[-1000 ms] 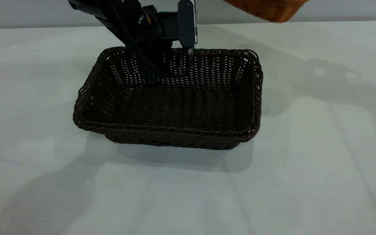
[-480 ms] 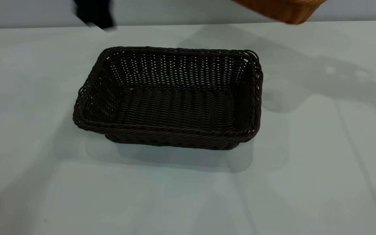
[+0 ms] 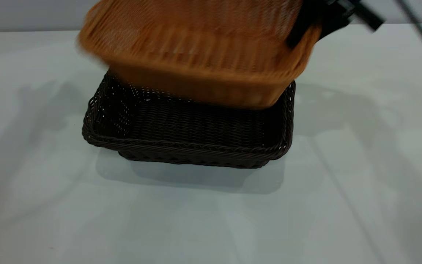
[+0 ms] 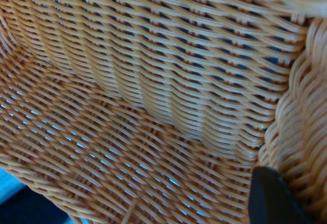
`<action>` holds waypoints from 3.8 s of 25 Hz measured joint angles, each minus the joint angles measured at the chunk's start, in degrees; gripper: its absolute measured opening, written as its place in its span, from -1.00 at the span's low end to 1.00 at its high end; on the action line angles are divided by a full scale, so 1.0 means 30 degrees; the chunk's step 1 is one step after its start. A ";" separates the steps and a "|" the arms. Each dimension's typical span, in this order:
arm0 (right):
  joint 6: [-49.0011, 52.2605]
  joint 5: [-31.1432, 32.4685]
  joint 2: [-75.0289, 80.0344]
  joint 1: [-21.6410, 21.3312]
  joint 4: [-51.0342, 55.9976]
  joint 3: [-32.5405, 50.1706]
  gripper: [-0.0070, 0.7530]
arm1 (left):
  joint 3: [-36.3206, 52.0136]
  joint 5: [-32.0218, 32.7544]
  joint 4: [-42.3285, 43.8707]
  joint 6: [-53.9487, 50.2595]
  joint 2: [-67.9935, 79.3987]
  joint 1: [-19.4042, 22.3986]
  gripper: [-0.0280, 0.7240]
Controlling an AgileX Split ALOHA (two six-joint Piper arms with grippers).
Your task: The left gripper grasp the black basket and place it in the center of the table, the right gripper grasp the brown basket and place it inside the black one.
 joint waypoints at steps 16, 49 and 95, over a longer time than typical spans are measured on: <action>-0.0004 -0.0570 0.1466 0.1440 -0.2870 -0.0136 -0.23 | 0.0008 0.1122 -0.0073 -0.0933 -0.1076 -0.0002 0.06; 0.3853 0.0983 -2.9663 0.1440 -1.2394 1.0871 0.42 | 0.3712 1.1978 -0.2563 -1.1045 -1.3022 -0.0019 0.06; 0.6563 0.0110 -4.3079 -0.2693 -1.2787 2.1458 0.42 | 1.9214 1.1254 -0.4789 -1.2204 -3.1534 0.1924 0.06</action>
